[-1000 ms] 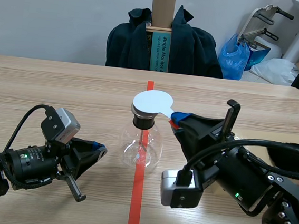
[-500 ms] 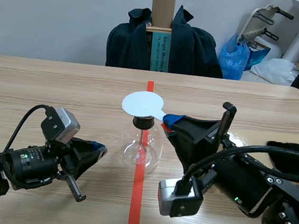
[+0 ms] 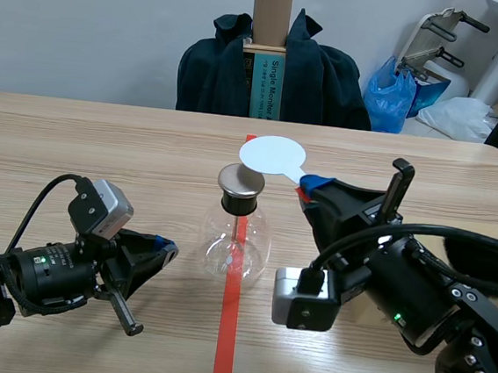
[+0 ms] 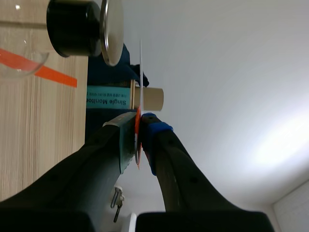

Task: Do the electroscope experiment.
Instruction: 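Move the plate toward and away from the electroscope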

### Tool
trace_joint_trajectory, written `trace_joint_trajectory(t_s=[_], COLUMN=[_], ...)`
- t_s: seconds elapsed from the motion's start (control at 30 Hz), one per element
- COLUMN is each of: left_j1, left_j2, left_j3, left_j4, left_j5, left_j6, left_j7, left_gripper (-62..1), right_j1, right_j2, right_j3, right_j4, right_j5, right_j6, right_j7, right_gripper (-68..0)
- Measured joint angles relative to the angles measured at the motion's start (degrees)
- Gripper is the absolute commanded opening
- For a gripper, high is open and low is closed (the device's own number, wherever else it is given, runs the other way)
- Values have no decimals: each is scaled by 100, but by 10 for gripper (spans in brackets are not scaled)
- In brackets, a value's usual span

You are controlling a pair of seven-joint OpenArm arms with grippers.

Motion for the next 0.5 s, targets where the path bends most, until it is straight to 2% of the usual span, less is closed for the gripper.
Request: trace_joint_trajectory(t_s=[0.27,0.37,0.5], left_j1=[0,0,0], left_j2=[0,0,0], left_j3=[0,0,0], left_j4=[0,0,0], left_j5=[0,0,0], left_j6=[0,0,0], left_j7=[0,0,0], left_gripper=[-578,-577,-578], right_j1=[0,0,0], right_j2=[0,0,0], right_j3=[2,2,2], right_j4=[0,0,0], right_j5=[2,2,2], right_j6=[2,2,2], right_j7=[-907,-1121,-1158], right_gripper=[-669,-669,-669])
